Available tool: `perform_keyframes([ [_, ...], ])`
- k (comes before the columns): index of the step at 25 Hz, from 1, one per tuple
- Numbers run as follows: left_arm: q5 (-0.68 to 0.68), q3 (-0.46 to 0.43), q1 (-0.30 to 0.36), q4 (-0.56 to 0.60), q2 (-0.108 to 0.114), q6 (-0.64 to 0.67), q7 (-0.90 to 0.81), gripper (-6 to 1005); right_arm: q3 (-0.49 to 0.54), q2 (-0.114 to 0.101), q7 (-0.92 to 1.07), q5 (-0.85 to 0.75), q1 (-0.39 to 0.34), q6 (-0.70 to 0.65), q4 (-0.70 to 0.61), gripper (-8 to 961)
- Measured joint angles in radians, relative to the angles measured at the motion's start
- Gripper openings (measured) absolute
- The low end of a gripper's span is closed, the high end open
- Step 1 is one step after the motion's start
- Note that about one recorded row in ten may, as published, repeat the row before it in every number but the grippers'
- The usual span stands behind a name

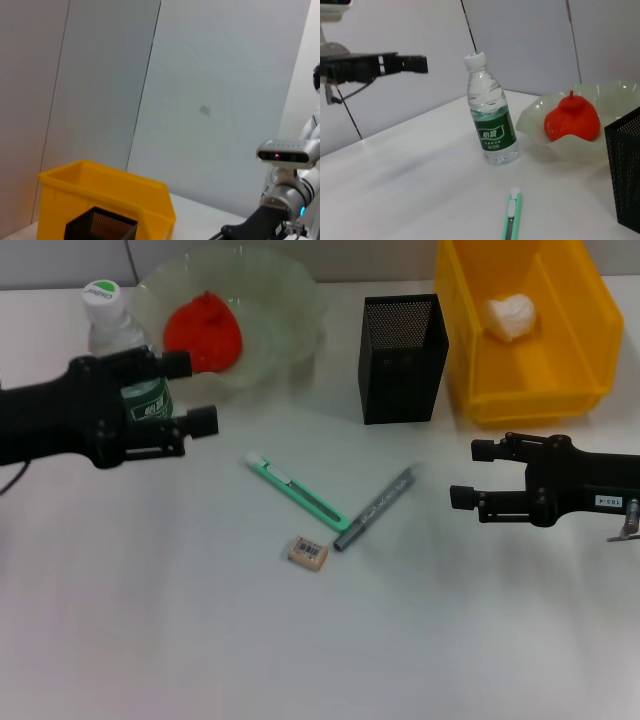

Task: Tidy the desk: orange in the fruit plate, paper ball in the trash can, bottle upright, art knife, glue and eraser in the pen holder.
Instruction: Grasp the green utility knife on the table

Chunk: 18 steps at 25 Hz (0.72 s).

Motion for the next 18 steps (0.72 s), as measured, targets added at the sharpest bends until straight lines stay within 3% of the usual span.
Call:
perform_keyframes([
  [8,0.023,0.009,0.000,0.009,-0.010,-0.002,0.015,859,0.000,0.001,0.008,0.001,0.000,-0.005,0.000,828],
  [11,0.025,0.032,-0.016,0.066,-0.010,0.008,-0.009,859,0.000,0.002,0.013,-0.001,0.000,-0.004,0.000,828],
  [15,0.064,0.155,-0.079,0.209,0.008,-0.007,-0.108,858,0.000,0.002,0.022,-0.002,-0.001,-0.007,0.000,827],
  [18,0.174,0.179,-0.164,0.284,0.010,-0.008,-0.141,857,0.000,0.002,0.024,-0.004,-0.001,-0.008,0.000,827],
])
